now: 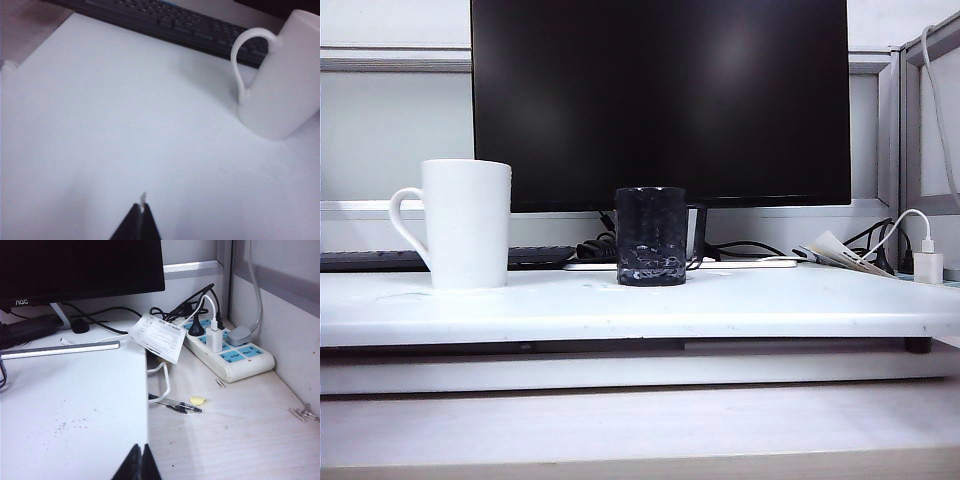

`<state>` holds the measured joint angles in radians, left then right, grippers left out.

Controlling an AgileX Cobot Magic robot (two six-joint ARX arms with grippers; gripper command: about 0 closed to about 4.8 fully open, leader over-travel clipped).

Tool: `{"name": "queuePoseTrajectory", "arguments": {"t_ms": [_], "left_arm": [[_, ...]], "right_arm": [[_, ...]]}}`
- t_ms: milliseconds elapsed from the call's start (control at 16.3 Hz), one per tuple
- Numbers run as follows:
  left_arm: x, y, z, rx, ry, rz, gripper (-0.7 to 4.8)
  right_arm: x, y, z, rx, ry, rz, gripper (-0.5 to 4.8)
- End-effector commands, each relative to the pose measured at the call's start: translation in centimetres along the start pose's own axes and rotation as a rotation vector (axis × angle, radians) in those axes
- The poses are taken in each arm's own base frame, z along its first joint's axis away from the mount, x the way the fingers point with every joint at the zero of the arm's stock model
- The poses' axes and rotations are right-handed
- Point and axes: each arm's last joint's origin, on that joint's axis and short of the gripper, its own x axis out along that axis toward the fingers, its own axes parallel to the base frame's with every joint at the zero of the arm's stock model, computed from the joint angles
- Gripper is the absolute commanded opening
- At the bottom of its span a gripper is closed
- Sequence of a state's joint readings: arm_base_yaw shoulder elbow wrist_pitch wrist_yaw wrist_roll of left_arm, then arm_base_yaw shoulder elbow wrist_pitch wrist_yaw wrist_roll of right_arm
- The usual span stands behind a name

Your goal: Carefully pick up the black cup and pour some water from the black cup into the white cup.

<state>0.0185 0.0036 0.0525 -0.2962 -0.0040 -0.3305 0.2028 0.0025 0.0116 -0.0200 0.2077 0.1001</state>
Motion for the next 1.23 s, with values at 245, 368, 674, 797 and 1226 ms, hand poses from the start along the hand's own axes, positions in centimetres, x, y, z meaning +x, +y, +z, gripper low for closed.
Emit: {"name": "queuePoseTrajectory", "arguments": {"t_ms": [245,368,674,797,1226], "left_arm": [[0.06,0.06,-0.15,0.005,0.006,0.002,-0.05],[0.06,0.06,-0.15,0.005,0.006,0.003,-0.05],[0.06,0.06,-0.15,0.005,0.006,0.003,-0.05],[0.06,0.06,-0.15,0.005,0.006,0.003,-0.05],[0.06,0.06,-0.15,0.005,0.006,0.003,-0.05]], "right_arm": [[0.03,0.09,-0.28,-0.002,0.013,0.018,0.00],[0.01,0.26,-0.31,-0.002,0.018,0.058,0.00],[0.00,0.44,-0.33,-0.001,0.023,0.113,0.00],[0.00,0.44,-0.30,-0.001,0.020,0.113,0.00],[0.00,0.44,-0.30,-0.001,0.021,0.113,0.00]]}}
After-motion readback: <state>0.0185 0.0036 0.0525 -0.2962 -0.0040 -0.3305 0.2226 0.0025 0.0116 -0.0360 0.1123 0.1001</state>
